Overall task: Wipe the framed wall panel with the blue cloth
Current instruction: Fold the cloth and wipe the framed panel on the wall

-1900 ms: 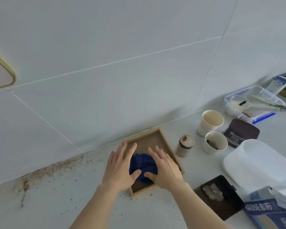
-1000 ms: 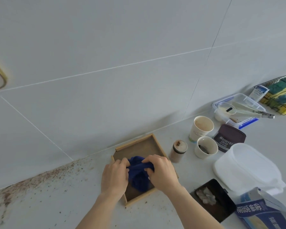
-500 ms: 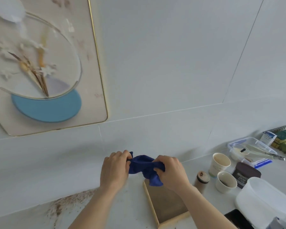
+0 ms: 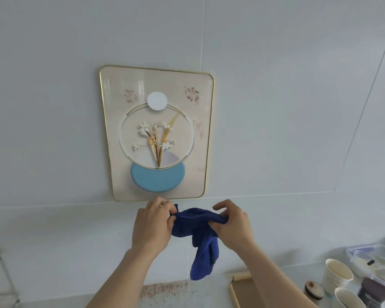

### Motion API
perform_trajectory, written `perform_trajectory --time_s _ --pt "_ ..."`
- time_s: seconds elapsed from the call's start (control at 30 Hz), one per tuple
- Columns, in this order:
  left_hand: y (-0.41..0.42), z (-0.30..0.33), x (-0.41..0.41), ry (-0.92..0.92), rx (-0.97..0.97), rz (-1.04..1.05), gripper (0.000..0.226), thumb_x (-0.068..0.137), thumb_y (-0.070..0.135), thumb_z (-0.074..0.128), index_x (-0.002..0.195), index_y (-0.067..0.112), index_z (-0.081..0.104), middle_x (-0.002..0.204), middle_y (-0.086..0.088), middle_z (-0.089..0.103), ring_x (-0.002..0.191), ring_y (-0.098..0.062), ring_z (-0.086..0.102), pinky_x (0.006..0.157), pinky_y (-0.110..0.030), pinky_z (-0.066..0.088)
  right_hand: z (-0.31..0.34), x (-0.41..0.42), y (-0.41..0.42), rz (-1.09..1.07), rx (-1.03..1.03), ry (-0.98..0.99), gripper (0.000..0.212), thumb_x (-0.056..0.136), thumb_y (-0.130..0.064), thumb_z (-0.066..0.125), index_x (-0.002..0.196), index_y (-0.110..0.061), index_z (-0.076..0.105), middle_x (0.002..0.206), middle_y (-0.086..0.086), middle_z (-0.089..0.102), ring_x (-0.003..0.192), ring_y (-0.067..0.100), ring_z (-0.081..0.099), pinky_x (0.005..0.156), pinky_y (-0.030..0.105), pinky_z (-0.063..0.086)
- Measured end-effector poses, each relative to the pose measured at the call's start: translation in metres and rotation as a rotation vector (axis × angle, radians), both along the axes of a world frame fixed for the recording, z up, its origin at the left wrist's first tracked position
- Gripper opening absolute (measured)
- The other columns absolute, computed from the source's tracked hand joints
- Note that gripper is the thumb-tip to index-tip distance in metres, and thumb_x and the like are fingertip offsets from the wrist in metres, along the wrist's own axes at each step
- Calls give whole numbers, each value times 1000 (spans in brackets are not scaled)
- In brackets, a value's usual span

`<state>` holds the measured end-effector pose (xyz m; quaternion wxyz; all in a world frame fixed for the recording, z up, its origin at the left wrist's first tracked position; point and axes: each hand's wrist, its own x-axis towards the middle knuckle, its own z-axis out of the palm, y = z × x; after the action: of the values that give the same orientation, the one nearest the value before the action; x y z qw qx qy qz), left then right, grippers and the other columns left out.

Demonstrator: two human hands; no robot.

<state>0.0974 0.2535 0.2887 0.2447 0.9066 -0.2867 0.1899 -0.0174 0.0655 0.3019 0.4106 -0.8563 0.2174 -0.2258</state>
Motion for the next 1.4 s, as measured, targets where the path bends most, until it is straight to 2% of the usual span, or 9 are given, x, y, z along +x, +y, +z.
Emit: perform_trajectory --time_s 0.23,0.47,0.57,0.67,0.83,0.97,1.17,1.23,1.4 --pt "21 27 -2 12 -107 -22 4 100 30 63 102 33 64 118 12 67 111 -18 62 92 -29 48 24 8 21 21 278 -106 28 86 -6 74 104 -25 62 91 10 76 79 25 73 76 44 64" --pt "8 42 -15 249 -250 -319 10 101 25 65 98 34 62 167 13 36 156 -7 30 120 -30 29 53 15 33 16 665 -232 22 91 9 64 110 -3 65 103 23 77 83 34 80 70 40 69" --pt "-6 45 -22 349 -356 -416 12 101 21 64 100 31 57 135 16 62 130 4 54 109 -29 47 62 13 37 153 755 -241 26 94 12 52 114 4 67 112 31 75 95 42 77 82 40 67" --pt "-14 47 -25 436 -535 -374 13 99 18 64 96 25 55 96 7 69 94 -18 70 76 -29 57 65 9 31 407 791 -264 36 94 11 41 117 7 68 122 33 71 118 47 69 100 43 62" --pt "-28 49 -22 425 -795 -301 17 97 20 69 98 27 54 94 5 68 82 -10 67 61 -21 55 46 4 12 338 890 -210 45 98 -57 59 122 -23 76 125 6 77 119 27 72 107 52 53" --pt "-44 50 -22 511 -940 -385 46 94 21 74 123 42 47 110 18 73 96 -6 74 70 -21 60 25 12 9 406 1133 -77 83 85 -88 47 135 -25 68 133 16 74 128 48 65 112 66 48" --pt "-54 28 -13 214 -587 -319 43 93 11 72 126 36 62 120 23 68 112 -2 63 94 -21 53 34 30 -1 413 1084 -342 73 103 -56 49 125 13 54 135 36 63 123 51 66 106 62 51" --pt "-56 25 -7 200 -491 -363 54 88 7 72 132 36 60 128 23 65 119 -4 61 100 -22 52 31 38 -4 312 987 -364 41 102 -30 67 136 -10 60 126 26 74 112 41 75 98 53 60" --pt "-51 28 11 136 -477 -303 70 77 16 52 141 45 44 145 33 46 135 10 40 114 -21 36 32 60 -11 23 601 -497 35 93 -3 75 108 -35 74 114 -1 77 98 21 79 80 33 64"
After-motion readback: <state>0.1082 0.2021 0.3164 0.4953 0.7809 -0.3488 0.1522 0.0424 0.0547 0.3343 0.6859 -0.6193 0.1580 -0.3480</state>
